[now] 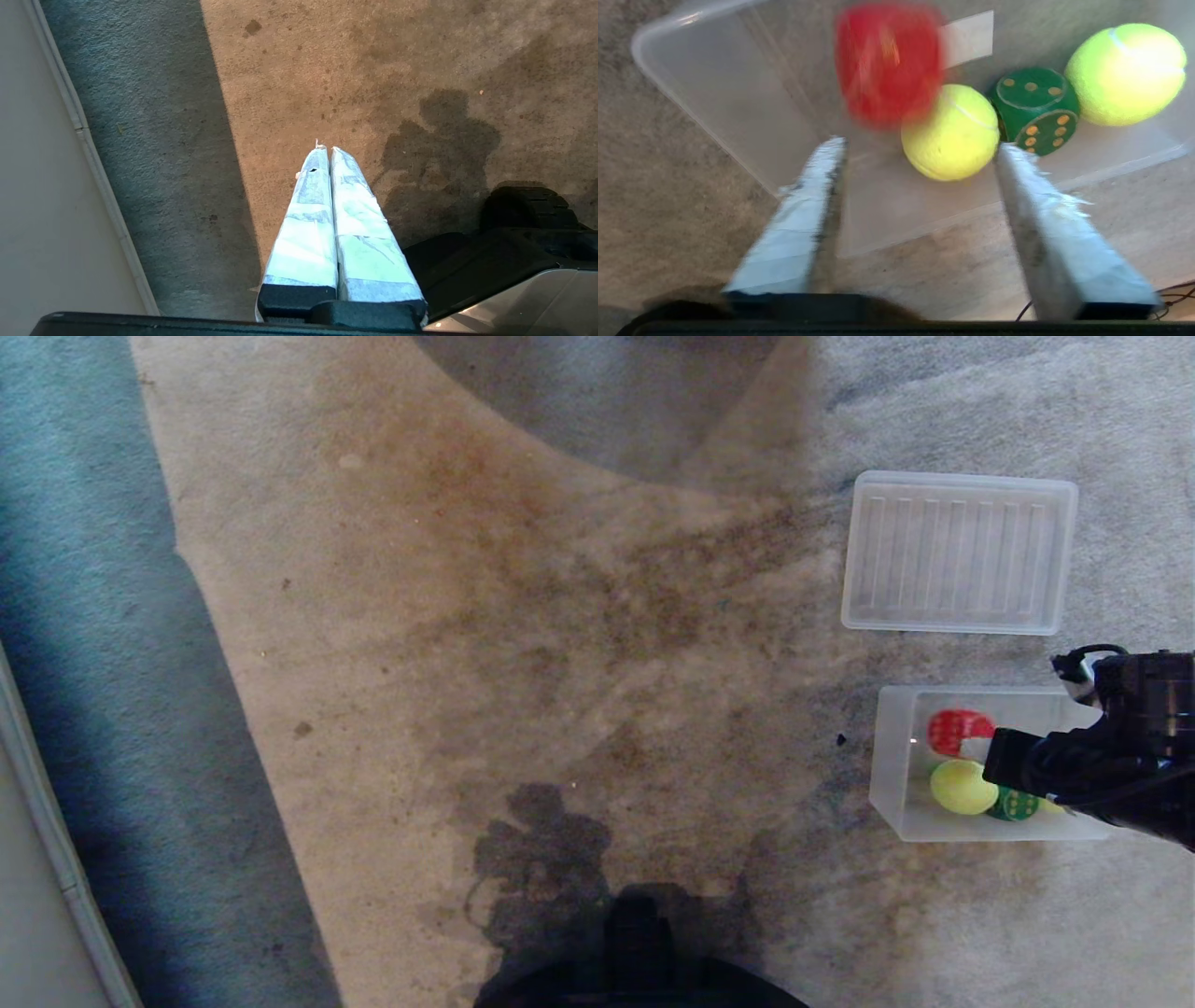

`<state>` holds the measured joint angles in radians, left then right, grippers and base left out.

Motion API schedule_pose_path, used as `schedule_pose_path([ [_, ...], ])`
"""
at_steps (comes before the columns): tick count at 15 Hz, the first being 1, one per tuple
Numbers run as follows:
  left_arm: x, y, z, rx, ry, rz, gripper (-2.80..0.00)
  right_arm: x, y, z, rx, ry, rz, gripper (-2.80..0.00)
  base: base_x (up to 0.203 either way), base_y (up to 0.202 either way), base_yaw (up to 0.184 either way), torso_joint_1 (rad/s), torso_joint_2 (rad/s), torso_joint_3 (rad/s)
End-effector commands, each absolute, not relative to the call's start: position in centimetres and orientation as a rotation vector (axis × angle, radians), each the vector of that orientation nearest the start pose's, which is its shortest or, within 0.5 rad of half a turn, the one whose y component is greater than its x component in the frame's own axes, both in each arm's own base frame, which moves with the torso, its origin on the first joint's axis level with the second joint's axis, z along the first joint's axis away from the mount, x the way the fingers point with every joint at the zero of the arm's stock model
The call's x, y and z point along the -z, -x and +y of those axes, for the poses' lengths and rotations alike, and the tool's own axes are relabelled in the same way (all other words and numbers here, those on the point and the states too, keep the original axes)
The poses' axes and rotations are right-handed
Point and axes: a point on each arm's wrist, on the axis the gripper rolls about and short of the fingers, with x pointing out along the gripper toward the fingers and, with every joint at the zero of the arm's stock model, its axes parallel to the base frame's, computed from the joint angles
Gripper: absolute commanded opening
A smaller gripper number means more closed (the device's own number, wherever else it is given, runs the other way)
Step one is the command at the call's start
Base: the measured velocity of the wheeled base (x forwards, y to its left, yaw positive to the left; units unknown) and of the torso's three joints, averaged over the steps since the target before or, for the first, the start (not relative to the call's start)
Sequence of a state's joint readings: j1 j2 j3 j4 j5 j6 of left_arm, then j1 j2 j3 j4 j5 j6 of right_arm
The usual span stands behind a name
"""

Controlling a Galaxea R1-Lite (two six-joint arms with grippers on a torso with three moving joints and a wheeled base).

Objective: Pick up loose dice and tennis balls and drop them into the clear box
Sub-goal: Put the toys in the box, then pick up toys out of the box

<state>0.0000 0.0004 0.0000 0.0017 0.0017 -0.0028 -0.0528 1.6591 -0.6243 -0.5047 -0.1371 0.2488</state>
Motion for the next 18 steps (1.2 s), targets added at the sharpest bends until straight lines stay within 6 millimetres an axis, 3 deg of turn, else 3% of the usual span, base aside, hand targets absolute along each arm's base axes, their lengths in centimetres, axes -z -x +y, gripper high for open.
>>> schedule_pose_path([
  [1, -7.5, 2.3, 0.0, -0.002, 0.003, 0.002, -2.8, -13.3, -27.0, -1.7, 0.25, -0.221, 0.51, 0.0, 0.0, 0.0, 0.0, 0.0, 0.0, 0.0],
  [5, -7.5, 2.3, 0.0, -0.002, 0.003, 0.002, -2.8, -13.7, -26.4, -1.6, 0.247, -0.222, 0.502, 0.0, 0.0, 0.0, 0.0, 0.0, 0.0, 0.0],
  [8, -7.5, 2.3, 0.0, -0.002, 0.003, 0.002, -2.8, -15.1, -24.3, -1.5, 0.205, -0.235, 0.454, 0.0, 0.0, 0.0, 0.0, 0.0, 0.0, 0.0],
  [9, -7.5, 2.3, 0.0, -0.002, 0.003, 0.002, -2.8, -15.9, -23.1, -1.3, 0.169, -0.244, 0.424, -2.8, 0.0, 0.0, 0.0, 0.0, 0.0, 0.0],
  [12, -7.5, 2.3, 0.0, -0.002, 0.003, 0.002, -2.8, -18.0, -19.5, -0.9, 0.072, -0.256, 0.349, -2.8, 0.0, 0.0, 0.0, 0.0, 0.0, 0.0],
  [14, -7.5, 2.3, 0.0, -0.002, 0.003, 0.002, -2.8, -18.9, -16.0, -0.7, 0.047, -0.244, 0.35, -2.8, 0.0, 0.0, 0.0, 0.0, 0.0, 0.0],
  [16, -7.5, 2.3, 0.0, -0.002, 0.003, 0.002, -2.8, -18.5, -13.5, -0.5, 0.036, -0.222, 0.412, -2.8, 0.0, 0.0, 0.0, 0.0, 0.0, 0.0],
  [18, -7.5, 2.3, 0.0, -0.002, 0.003, 0.002, -2.8, -18.4, -9.7, -0.3, 0.02, -0.181, 0.381, -2.8, 0.0, 0.0, 0.0, 0.0, 0.0, 0.0],
])
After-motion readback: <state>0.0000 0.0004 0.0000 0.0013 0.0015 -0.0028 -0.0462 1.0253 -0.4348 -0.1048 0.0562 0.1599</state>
